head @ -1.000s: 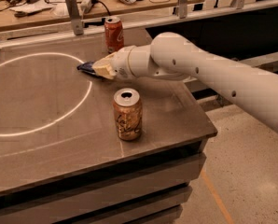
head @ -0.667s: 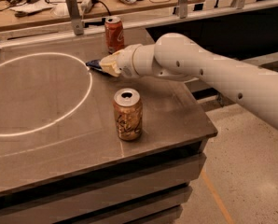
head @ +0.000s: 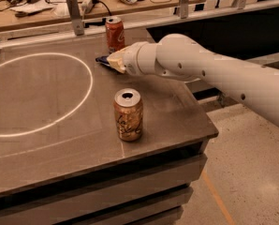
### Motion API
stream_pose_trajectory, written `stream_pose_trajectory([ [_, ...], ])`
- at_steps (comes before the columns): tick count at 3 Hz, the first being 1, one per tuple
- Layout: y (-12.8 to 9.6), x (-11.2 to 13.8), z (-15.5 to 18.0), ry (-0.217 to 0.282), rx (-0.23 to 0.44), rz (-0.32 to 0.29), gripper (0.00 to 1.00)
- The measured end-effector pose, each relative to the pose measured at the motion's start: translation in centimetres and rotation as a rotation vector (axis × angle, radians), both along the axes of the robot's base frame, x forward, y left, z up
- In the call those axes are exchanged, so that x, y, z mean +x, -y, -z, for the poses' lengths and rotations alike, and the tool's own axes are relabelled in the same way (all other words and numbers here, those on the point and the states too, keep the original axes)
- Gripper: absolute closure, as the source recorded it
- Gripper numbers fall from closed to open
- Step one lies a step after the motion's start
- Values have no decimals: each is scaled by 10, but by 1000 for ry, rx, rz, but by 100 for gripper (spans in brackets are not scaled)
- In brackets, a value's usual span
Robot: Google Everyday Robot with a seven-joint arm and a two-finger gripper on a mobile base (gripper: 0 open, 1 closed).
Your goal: Move rxbar blueberry near coke can
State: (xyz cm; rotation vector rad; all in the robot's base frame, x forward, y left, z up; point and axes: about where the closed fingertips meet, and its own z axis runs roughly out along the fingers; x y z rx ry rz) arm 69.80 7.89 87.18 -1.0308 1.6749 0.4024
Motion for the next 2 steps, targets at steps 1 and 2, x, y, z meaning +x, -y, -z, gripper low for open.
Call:
stream_pose_trajectory([
  [1, 3, 7, 1, 6, -11, 20, 100],
  [2, 2, 11, 4, -15, -18, 26, 84],
])
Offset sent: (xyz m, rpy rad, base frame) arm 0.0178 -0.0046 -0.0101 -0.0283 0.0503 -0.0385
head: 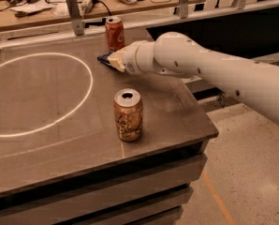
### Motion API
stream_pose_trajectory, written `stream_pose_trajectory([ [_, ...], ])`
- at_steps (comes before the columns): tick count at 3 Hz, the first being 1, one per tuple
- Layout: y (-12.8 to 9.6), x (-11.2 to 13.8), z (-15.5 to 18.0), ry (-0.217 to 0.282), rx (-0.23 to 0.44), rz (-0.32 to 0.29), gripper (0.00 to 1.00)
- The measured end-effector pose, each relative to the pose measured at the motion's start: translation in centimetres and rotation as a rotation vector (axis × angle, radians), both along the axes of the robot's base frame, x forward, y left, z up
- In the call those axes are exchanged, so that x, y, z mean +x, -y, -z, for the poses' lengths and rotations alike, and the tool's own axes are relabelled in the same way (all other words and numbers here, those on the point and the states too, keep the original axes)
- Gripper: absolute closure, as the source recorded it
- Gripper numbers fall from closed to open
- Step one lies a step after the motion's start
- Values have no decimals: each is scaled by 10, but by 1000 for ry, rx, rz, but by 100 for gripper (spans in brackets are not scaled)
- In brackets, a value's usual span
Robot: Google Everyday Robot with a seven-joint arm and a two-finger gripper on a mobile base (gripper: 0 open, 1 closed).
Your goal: Move rxbar blueberry near coke can
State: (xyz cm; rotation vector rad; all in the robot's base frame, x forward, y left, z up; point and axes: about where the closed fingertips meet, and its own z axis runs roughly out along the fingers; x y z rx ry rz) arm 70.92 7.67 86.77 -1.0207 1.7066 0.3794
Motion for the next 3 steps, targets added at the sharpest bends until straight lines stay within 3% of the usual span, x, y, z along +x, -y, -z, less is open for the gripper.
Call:
stream_pose_trajectory([
  [3, 9, 0, 5, -46, 3, 15, 7],
])
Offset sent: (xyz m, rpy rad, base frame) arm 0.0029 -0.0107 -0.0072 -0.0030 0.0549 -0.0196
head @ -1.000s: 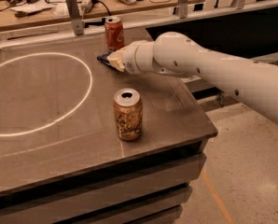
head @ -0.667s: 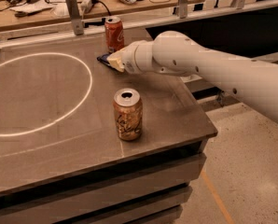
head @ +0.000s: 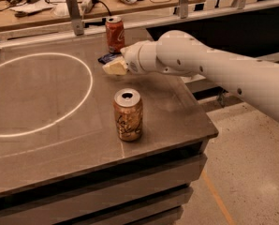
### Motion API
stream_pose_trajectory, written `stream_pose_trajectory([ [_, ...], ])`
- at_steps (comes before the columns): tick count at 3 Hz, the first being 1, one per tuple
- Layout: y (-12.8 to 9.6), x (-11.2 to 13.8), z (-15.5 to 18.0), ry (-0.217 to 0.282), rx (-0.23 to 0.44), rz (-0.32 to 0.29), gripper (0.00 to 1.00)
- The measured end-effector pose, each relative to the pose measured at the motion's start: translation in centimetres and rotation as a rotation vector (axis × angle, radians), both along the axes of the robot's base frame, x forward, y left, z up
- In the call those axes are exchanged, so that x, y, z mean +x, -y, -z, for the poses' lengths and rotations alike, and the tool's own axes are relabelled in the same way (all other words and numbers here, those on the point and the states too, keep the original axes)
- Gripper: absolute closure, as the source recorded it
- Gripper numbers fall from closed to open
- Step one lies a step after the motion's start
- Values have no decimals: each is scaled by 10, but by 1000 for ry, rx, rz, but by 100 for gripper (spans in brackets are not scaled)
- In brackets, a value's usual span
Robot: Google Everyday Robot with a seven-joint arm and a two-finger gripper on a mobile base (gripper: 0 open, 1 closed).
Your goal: Move rxbar blueberry near coke can
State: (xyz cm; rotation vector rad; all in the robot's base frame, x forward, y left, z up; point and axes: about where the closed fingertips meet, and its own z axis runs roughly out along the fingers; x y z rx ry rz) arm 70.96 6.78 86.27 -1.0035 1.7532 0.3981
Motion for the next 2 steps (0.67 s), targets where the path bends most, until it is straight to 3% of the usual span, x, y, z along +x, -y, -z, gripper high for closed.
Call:
stream_pose_trajectory([
  [1, 18, -5, -6, 14, 26, 11, 0],
  [2, 62, -17, -12, 28, 34, 64, 0],
])
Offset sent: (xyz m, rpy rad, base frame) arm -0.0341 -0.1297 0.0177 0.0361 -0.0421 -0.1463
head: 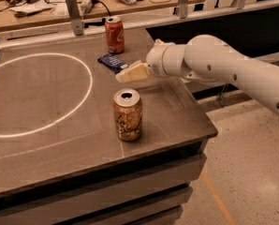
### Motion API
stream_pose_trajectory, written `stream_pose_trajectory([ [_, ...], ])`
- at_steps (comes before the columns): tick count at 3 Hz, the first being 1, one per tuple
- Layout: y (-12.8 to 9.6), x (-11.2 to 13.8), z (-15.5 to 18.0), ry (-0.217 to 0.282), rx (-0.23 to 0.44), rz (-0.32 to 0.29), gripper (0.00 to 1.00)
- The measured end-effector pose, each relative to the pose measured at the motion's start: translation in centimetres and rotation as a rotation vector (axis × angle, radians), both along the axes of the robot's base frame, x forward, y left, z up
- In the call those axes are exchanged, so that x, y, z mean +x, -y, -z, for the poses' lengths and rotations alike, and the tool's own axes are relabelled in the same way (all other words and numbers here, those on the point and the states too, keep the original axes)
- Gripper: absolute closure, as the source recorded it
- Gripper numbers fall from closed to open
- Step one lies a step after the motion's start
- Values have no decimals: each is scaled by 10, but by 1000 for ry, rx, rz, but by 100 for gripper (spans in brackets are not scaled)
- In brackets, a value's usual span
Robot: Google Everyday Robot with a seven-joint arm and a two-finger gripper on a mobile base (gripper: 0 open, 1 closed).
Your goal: Move rxbar blueberry near coke can
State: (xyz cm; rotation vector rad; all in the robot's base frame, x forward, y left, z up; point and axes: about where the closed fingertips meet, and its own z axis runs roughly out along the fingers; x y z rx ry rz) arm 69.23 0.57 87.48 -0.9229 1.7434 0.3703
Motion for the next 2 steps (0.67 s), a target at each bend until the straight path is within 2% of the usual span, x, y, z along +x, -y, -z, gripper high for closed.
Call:
stream_pose_trajectory([
  [1, 54, -8, -7, 18, -11, 116, 0],
  [2, 53, -8, -7, 18, -11, 116, 0],
])
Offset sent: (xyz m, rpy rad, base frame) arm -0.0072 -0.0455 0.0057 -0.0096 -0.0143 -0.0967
